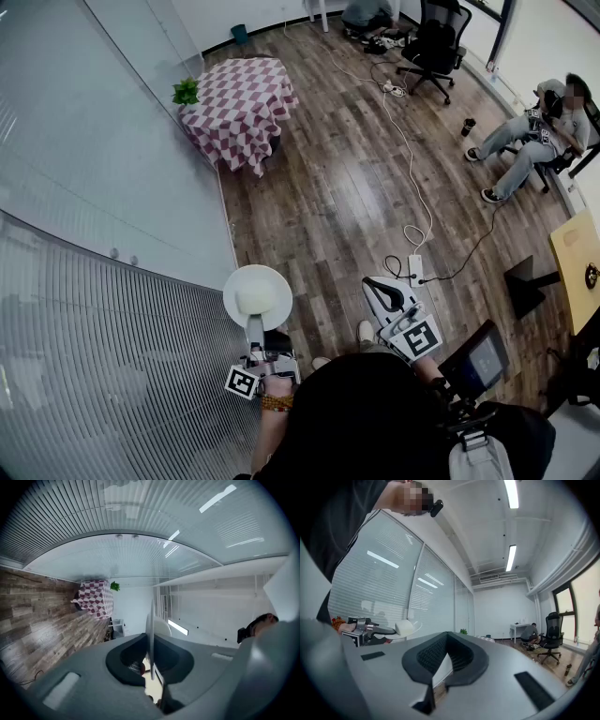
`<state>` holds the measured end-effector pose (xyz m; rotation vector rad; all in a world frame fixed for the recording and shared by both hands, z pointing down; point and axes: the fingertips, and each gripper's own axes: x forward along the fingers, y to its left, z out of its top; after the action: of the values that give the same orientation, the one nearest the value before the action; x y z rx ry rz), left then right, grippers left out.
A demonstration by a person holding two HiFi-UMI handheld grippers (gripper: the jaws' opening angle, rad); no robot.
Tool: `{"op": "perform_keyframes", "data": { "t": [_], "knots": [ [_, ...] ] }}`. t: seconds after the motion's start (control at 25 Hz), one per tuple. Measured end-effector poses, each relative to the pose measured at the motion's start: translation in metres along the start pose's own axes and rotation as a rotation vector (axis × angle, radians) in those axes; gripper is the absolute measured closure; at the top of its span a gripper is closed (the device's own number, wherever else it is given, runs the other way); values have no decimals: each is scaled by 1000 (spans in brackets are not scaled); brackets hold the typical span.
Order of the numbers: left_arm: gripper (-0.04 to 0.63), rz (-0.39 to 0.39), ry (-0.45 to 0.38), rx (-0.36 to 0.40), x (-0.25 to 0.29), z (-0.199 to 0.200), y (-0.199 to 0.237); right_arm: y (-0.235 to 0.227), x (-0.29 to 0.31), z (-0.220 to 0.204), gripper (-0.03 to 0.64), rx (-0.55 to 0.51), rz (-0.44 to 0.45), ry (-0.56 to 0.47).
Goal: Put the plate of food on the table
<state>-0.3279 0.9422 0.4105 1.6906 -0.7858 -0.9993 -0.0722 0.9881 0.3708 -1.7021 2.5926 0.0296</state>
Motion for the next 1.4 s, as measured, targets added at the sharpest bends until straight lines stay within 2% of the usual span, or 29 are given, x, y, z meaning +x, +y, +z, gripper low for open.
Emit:
{"op": "perform_keyframes", "data": {
  "t": [0.16,0.28,0.8,1.12,1.28,1.4],
  "knots": [
    [575,5,28,-7,7,-2,3,0,-4,5,606,13,-29,-27],
    [575,12,37,-5,8,-3,3,3,-8,7,604,55,-9,-48],
    [575,44,42,17,19,-31,4,-17,-22,-2,604,65,39,-34],
    [575,65,12,45,52,-51,15,-63,-22,-18,604,79,54,-27],
    [575,75,-28,72,59,-66,12,-88,-34,-28,604,90,85,-29],
    [575,84,-65,63,72,-73,16,-111,-29,-40,604,88,98,-20]
  ]
}}
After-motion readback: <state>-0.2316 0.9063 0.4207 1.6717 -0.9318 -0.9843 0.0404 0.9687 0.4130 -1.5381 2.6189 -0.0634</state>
